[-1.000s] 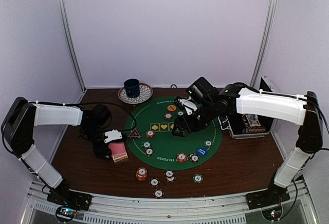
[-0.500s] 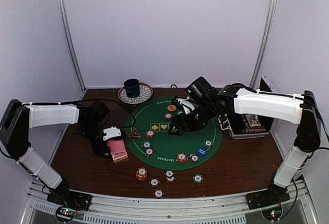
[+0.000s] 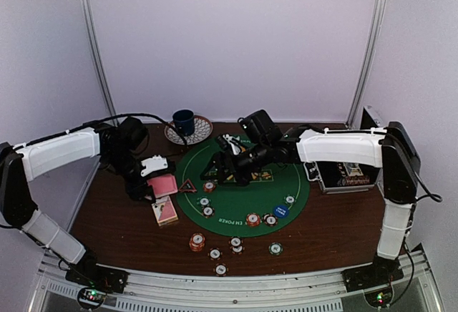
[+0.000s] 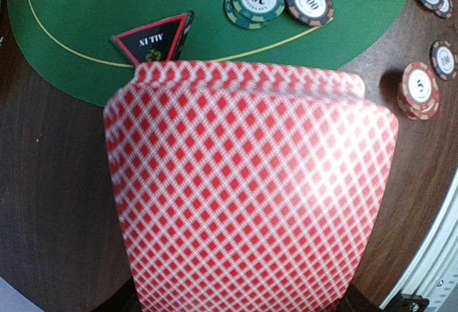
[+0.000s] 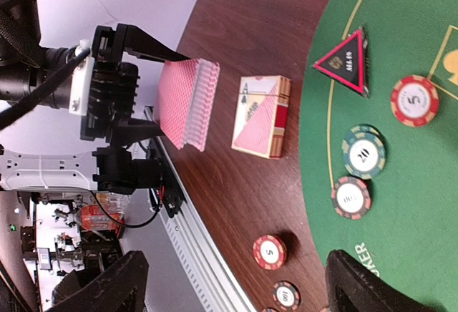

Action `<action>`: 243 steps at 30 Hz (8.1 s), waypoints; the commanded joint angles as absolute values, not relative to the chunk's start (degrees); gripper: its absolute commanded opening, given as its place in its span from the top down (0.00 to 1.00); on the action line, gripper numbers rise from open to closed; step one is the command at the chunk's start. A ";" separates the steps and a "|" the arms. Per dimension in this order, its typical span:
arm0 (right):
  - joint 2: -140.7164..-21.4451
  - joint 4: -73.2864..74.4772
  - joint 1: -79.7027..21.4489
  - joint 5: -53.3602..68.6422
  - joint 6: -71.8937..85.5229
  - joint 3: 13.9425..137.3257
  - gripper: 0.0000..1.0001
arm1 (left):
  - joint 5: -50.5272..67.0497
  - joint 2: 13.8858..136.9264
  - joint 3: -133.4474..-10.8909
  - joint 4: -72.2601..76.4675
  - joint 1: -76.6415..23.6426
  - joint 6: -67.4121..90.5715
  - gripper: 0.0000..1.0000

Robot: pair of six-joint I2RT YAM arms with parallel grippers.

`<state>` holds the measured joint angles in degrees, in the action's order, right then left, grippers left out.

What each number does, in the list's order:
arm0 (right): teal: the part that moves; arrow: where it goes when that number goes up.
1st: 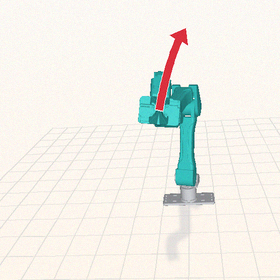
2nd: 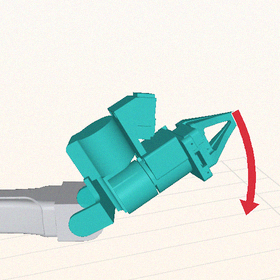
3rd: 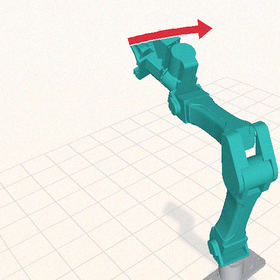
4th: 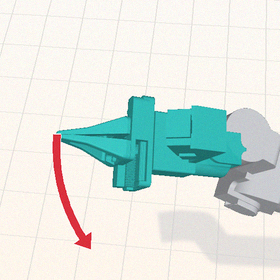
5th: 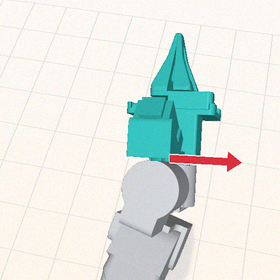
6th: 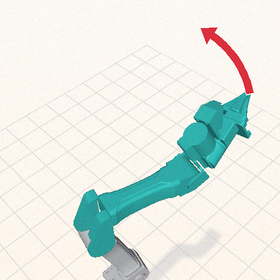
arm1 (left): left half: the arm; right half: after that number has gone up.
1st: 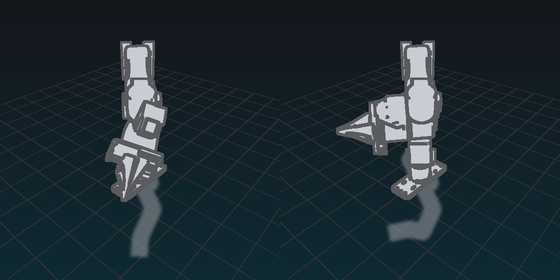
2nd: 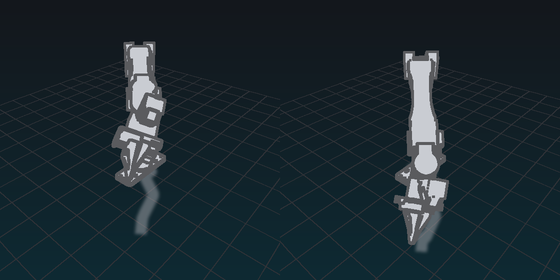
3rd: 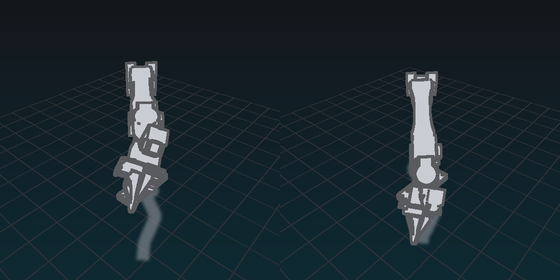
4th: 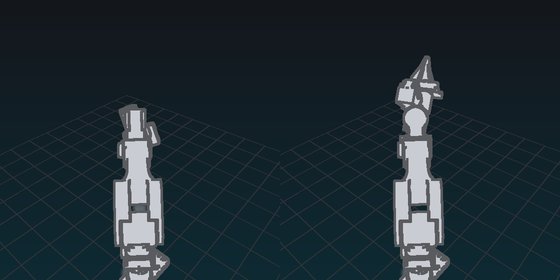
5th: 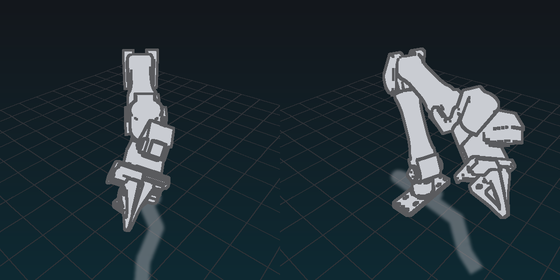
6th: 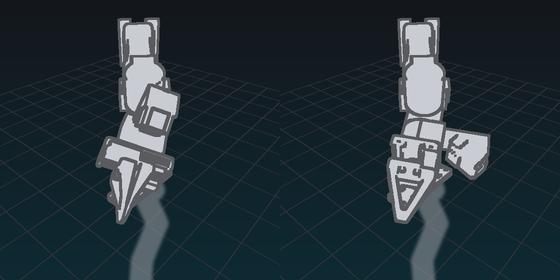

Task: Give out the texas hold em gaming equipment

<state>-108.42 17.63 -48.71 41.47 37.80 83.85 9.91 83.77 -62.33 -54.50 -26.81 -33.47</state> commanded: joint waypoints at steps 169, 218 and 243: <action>-128.83 6.79 -49.49 55.47 55.82 101.68 0.55 | 20.43 81.88 -66.19 -52.79 -28.30 -33.80 0.89; -126.07 -4.95 -49.96 59.45 64.29 97.97 0.77 | 18.62 82.27 -66.27 -53.00 -28.21 -33.81 0.90; -125.25 3.14 -48.72 58.66 57.52 98.59 0.56 | 18.54 82.09 -67.39 -54.01 -28.22 -33.82 0.91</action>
<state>-127.07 5.26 -48.82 58.54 57.10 98.63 18.02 83.88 -65.91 -54.43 -28.53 -33.12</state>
